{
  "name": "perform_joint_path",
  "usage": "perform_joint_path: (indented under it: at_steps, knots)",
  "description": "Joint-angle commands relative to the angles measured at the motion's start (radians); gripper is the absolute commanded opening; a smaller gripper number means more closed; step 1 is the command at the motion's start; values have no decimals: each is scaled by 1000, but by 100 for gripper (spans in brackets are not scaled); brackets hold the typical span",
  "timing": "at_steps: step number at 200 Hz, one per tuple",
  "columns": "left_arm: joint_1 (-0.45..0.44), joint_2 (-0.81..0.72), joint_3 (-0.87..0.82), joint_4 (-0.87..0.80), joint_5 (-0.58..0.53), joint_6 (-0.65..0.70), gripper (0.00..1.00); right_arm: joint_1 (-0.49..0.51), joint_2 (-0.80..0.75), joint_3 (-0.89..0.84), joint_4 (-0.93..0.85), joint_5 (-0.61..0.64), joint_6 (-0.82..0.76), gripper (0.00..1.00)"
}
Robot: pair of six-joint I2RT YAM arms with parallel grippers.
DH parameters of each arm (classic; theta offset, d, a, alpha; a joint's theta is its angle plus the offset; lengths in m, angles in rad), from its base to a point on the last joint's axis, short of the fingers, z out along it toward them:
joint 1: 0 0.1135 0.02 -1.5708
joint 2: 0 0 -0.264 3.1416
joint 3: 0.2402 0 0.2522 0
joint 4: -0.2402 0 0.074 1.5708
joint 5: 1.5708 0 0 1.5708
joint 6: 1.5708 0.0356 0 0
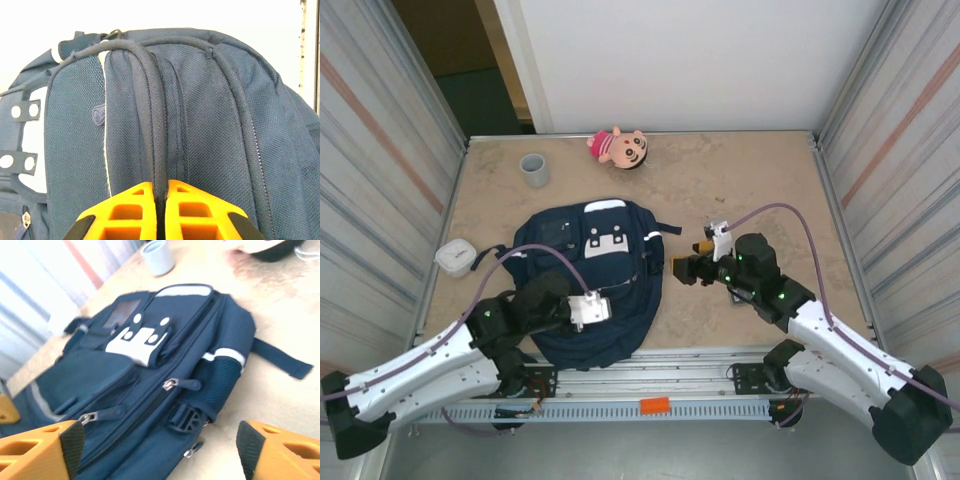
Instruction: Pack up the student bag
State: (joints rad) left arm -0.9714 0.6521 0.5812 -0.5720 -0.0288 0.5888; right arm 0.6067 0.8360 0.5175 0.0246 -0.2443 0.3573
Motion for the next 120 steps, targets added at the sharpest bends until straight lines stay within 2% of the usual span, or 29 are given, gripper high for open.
perform_joint_path:
  at_steps: [1, 26, 70, 93, 120]
  knots:
    - [25, -84, -13, 93, 121, -9, 0, -47, 12, -3, 66, -106, 1, 88]
    - [47, -146, -40, 136, 202, 9, 0, -50, 55, -3, 92, -260, -186, 87]
    - [54, -161, -44, 116, 242, 47, 0, 5, 102, 26, 28, -390, -473, 84]
    - [54, -151, -45, 124, 251, 58, 0, 40, 149, 60, -25, -419, -595, 81]
    - [54, -141, -44, 121, 252, 59, 0, 69, 251, 80, 9, -418, -682, 80]
